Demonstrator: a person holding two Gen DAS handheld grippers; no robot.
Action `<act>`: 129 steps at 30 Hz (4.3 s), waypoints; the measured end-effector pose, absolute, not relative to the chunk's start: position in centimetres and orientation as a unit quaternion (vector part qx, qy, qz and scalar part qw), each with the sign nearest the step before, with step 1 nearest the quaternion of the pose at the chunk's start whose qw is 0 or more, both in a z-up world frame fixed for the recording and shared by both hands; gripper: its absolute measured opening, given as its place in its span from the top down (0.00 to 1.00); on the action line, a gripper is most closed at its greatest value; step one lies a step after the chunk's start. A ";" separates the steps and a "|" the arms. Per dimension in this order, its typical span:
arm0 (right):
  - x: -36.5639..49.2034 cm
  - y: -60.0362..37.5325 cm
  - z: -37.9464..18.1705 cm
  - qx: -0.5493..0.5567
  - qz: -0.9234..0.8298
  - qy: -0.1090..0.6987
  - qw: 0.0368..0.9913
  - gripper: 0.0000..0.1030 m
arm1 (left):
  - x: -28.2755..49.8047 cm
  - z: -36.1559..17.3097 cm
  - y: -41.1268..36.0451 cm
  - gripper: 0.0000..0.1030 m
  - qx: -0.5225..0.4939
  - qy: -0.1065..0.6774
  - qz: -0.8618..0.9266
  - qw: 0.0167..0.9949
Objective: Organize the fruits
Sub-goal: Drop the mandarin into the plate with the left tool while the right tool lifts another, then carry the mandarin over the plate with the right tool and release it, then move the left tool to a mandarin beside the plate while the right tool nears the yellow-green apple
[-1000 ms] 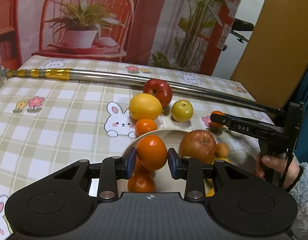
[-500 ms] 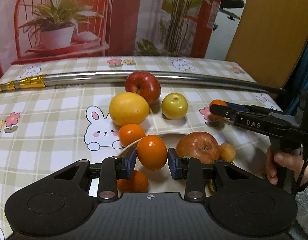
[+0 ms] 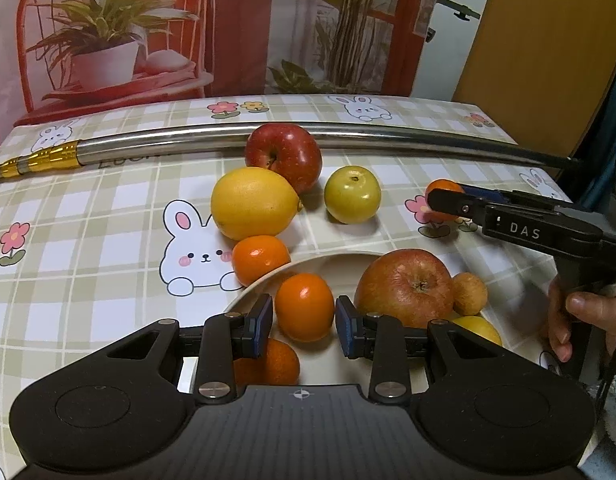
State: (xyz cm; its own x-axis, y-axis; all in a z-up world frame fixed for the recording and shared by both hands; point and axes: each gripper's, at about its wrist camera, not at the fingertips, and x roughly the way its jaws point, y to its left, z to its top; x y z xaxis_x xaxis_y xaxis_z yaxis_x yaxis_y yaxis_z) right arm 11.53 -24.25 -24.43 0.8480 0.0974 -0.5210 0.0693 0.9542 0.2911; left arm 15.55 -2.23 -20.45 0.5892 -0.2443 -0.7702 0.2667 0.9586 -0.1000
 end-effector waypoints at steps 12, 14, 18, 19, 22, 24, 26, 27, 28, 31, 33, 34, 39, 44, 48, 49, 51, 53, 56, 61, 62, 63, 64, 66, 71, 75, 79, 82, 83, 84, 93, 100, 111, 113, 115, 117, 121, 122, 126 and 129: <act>11.5 -24.2 -24.4 0.155 0.006 0.271 0.950 0.66 | 13.2 -18.3 -0.9 0.53 -0.010 0.398 -0.123 0.909; 11.3 -24.3 -24.5 0.157 0.005 0.269 0.950 0.66 | 12.3 -17.8 -0.2 0.51 -0.020 0.389 -0.111 0.914; 11.1 -24.5 -24.5 0.162 -0.001 0.264 0.951 0.66 | 10.4 -17.1 1.3 0.51 -0.030 0.377 -0.087 0.922; 11.0 -24.5 -24.5 0.162 -0.002 0.264 0.951 0.66 | 10.1 -16.9 1.7 0.51 -0.033 0.375 -0.081 0.923; 11.1 -24.5 -24.5 0.160 -0.005 0.267 0.950 0.66 | 9.1 -16.4 2.8 0.50 -0.044 0.369 -0.069 0.926; 11.2 -24.4 -24.4 0.156 -0.011 0.273 0.949 0.66 | 8.6 -16.2 3.3 0.47 -0.048 0.367 -0.064 0.927; 11.4 -24.2 -24.2 0.149 -0.012 0.286 0.946 0.66 | 8.3 -16.1 3.6 0.40 -0.051 0.367 -0.062 0.927; 11.4 -24.0 -24.0 0.145 -0.011 0.294 0.945 0.66 | 8.1 -16.0 3.8 0.40 -0.053 0.368 -0.063 0.926; 11.3 -23.8 -23.7 0.142 -0.010 0.298 0.944 0.66 | 8.1 -16.0 3.8 0.40 -0.055 0.369 -0.065 0.925; 10.2 -23.4 -22.5 0.151 -0.015 0.288 0.946 0.66 | 7.5 -15.9 3.7 0.40 -0.052 0.363 -0.069 0.928; 9.3 -23.0 -21.4 0.161 -0.023 0.278 0.947 0.66 | 7.2 -15.6 3.8 0.37 -0.050 0.356 -0.066 0.931; 8.7 -22.6 -20.8 0.167 -0.026 0.270 0.948 0.66 | 7.0 -15.5 3.9 0.35 -0.051 0.353 -0.064 0.932; 6.1 -20.1 -18.5 0.164 -0.016 0.250 0.954 0.66 | 6.4 -15.1 5.0 0.31 -0.064 0.342 -0.048 0.936; 4.6 -17.0 -16.7 0.156 0.013 0.240 0.958 0.66 | 5.9 -14.9 6.0 0.31 -0.069 0.338 -0.026 0.938; 4.2 -14.7 -15.6 0.143 0.043 0.241 0.959 0.66 | 5.5 -14.7 6.8 0.30 -0.074 0.333 -0.015 0.940; 4.3 -14.0 -15.5 0.136 0.049 0.247 0.958 0.66 | 5.4 -14.7 6.9 0.30 -0.075 0.332 -0.013 0.940; 4.5 -12.9 -15.5 0.123 0.059 0.258 0.956 0.66 | 5.2 -14.8 7.1 0.29 -0.075 0.330 -0.012 0.941; 4.8 -11.7 -15.9 0.113 0.067 0.273 0.953 0.66 | 5.1 -14.9 7.2 0.29 -0.075 0.331 -0.011 0.941; 5.2 -10.3 -16.5 0.098 0.075 0.299 0.946 0.66 | 5.0 -15.1 7.4 0.28 -0.077 0.331 -0.013 0.941; 6.0 -8.4 -17.1 0.067 0.082 0.326 0.939 0.66 | 5.1 -15.6 7.9 0.28 -0.082 0.334 -0.015 0.939; 6.2 -8.0 -17.3 0.060 0.083 0.330 0.938 0.66 | 5.1 -15.6 8.0 0.28 -0.083 0.334 -0.014 0.939; 6.5 -7.7 -17.5 0.051 0.083 0.335 0.937 0.66 | 5.1 -15.7 8.1 0.27 -0.085 0.335 -0.013 0.938; 6.7 -7.5 -17.7 0.044 0.084 0.338 0.936 0.66 | 5.1 -15.8 8.3 0.27 -0.087 0.335 -0.013 0.938; 7.3 -6.8 -18.0 0.025 0.084 0.349 0.933 0.66 | 5.1 -15.8 8.6 0.26 -0.093 0.334 -0.011 0.938; 8.5 -5.5 -18.5 -0.005 0.088 0.364 0.927 0.66 | 5.3 -15.8 8.9 0.23 -0.099 0.332 -0.010 0.938; 9.1 -4.7 -18.9 -0.028 0.089 0.375 0.922 0.66 | 5.6 -16.0 8.7 0.22 -0.093 0.339 -0.006 0.936; 9.4 -4.4 -19.4 -0.031 0.089 0.384 0.919 0.66 | 5.7 -16.1 8.7 0.22 -0.094 0.342 -0.006 0.935; 9.5 -4.4 -19.7 -0.030 0.091 0.388 0.917 0.66 | 5.8 -16.0 8.7 0.22 -0.095 0.343 -0.006 0.934; 9.6 -4.4 -19.8 -0.030 0.091 0.389 0.916 0.66 | 5.8 -16.0 8.6 0.22 -0.095 0.344 -0.006 0.934; 9.5 -4.5 -19.8 -0.029 0.092 0.388 0.917 0.66 | 5.8 -16.0 8.6 0.22 -0.094 0.345 -0.006 0.934; 8.5 -5.2 -18.9 -0.009 0.095 0.360 0.928 0.65 | 5.6 -15.8 8.0 0.22 -0.082 0.345 -0.006 0.935; 7.0 -7.1 -16.7 0.014 0.079 0.317 0.945 0.65 | 5.7 -15.4 7.5 0.22 -0.069 0.345 -0.006 0.936; 5.3 -12.8 -14.2 0.052 0.020 0.256 0.965 0.65 | 6.0 -14.1 7.2 0.22 -0.063 0.332 -0.005 0.941; 5.0 -13.7 -14.1 0.056 0.012 0.249 0.967 0.64 | 6.2 -13.7 6.9 0.22 -0.052 0.328 -0.003 0.943; 4.7 -14.6 -14.0 0.061 0.004 0.242 0.968 0.64 | 6.5 -13.2 6.5 0.22 -0.044 0.324 -0.006 0.945; 4.4 -15.5 -14.0 0.067 -0.005 0.235 0.970 0.64 | 6.8 -12.8 6.0 0.22 -0.036 0.322 -0.010 0.946; 4.0 -17.4 -13.9 0.081 -0.017 0.220 0.972 0.64 | 7.6 -12.1 4.8 0.23 -0.021 0.316 -0.029 0.948; 4.0 -17.8 -14.0 0.084 -0.019 0.218 0.972 0.64 | 7.9 -12.0 4.3 0.23 -0.014 0.316 -0.034 0.948; 3.9 -19.1 -14.3 0.091 -0.025 0.212 0.973 0.64 | 9.5 -11.9 2.8 0.31 -0.002 0.331 -0.056 0.942; 3.9 -19.9 -14.8 0.102 -0.029 0.212 0.972 0.64 | 11.5 -12.3 2.4 0.37 -0.026 0.361 -0.068 0.930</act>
